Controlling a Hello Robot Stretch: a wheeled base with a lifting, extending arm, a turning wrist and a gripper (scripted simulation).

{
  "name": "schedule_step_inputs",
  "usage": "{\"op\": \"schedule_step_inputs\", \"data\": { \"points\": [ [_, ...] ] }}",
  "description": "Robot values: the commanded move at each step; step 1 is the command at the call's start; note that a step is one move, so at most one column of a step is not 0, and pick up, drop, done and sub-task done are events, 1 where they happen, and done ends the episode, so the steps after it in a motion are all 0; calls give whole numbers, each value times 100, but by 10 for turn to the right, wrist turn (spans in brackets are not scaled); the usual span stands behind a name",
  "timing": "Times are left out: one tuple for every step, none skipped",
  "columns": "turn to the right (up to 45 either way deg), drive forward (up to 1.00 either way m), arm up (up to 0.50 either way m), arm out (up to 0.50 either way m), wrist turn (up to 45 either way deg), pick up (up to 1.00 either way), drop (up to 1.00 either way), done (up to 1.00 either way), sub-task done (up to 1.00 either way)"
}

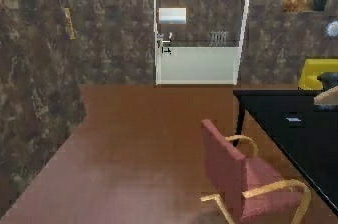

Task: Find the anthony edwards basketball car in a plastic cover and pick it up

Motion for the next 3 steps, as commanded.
{"op": "schedule_step_inputs", "data": {
  "points": [
    [0,20,0,0,0,0,0,0,0],
    [-360,0,0,0,0,0,0,0,0],
    [0,50,0,0,0,0,0,0,0]
  ]
}}
